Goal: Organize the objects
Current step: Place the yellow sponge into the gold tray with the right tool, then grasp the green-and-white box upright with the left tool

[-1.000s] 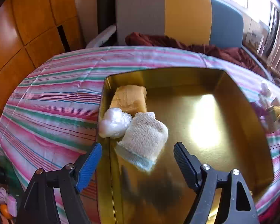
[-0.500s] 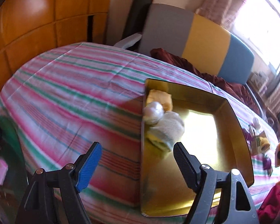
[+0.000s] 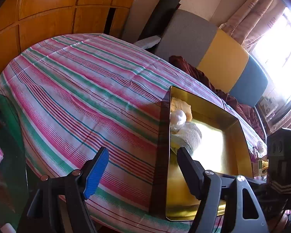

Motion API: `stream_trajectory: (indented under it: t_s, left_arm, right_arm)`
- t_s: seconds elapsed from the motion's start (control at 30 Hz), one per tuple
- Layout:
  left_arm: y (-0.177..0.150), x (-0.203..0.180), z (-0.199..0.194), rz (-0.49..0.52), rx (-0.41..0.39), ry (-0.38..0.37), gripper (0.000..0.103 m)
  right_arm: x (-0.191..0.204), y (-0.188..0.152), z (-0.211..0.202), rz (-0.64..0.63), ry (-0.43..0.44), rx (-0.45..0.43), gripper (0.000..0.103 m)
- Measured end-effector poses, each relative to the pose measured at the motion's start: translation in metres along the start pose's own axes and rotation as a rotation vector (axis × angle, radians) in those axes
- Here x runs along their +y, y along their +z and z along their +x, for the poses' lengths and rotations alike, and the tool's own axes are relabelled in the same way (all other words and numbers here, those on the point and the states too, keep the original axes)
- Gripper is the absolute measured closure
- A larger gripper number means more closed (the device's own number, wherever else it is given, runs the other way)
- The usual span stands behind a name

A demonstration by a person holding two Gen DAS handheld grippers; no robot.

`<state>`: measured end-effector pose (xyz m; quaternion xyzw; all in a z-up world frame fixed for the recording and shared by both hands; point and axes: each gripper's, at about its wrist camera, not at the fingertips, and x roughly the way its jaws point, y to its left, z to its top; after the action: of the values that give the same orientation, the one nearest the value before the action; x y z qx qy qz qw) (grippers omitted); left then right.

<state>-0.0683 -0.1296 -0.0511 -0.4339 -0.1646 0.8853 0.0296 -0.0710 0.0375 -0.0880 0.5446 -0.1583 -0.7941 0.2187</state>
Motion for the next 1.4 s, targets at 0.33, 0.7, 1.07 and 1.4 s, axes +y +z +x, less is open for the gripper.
stream_trajectory:
  t_s: [0.33,0.7,1.07,1.4]
  left_arm:
    - [-0.007,-0.026,-0.004,0.101,-0.031,0.027,0.03]
    - [-0.025,-0.079,-0.018,0.288,-0.068,0.012,0.03]
    - [-0.05,-0.138,-0.011,0.441,0.005,-0.122,0.03]
    - [-0.072,-0.201,-0.003,0.557,0.112,-0.257,0.03]
  right_arm:
    - [0.002,-0.028,-0.028,-0.121,-0.09,-0.084,0.0]
    - [-0.032,-0.061,-0.106,-0.146,-0.374,-0.231,0.0]
    - [-0.149,-0.084,-0.205,0.119,-0.642,-0.322,0.0]
    - [-0.3,-0.146,-0.326,0.633,-0.819,-0.509,0.0]
